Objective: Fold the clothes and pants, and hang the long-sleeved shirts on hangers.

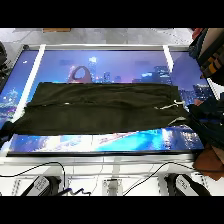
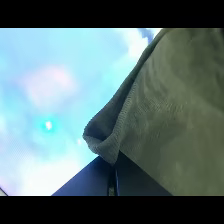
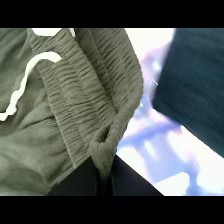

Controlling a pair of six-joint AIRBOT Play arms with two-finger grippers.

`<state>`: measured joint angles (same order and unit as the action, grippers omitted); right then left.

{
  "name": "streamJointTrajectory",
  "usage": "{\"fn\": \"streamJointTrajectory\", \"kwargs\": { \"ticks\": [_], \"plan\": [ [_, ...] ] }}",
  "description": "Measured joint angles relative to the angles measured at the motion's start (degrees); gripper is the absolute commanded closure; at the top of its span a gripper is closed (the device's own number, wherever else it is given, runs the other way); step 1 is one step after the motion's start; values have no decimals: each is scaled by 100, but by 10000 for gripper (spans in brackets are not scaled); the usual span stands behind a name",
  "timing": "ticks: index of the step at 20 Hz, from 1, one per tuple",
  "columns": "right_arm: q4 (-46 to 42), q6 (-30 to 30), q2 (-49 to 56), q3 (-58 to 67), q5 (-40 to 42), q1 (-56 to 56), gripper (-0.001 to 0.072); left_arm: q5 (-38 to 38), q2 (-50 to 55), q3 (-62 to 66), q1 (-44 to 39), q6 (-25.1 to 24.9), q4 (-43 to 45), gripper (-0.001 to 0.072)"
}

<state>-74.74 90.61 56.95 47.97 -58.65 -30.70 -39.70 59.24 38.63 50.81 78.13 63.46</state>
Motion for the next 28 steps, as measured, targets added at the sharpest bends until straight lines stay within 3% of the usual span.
{"fn": "streamJointTrajectory", "kwargs": {
  "ticks": [5,10,16,23,28],
  "plan": [
    [-927,210,-1019,-229,-901,0,673,129,-66,160,-9,-37,317,685],
    [-1102,737,-1604,-363,-861,2,673,525,46,494,-262,-55,411,687],
    [-501,1563,-1346,-389,691,4,673,686,1115,1965,-1228,227,590,688],
    [946,2063,190,-313,2931,146,673,232,3123,4315,-2374,1958,1755,688],
    [1628,2330,1543,315,4028,557,673,107,4144,5383,-2785,2588,2011,687]
  ]
}}
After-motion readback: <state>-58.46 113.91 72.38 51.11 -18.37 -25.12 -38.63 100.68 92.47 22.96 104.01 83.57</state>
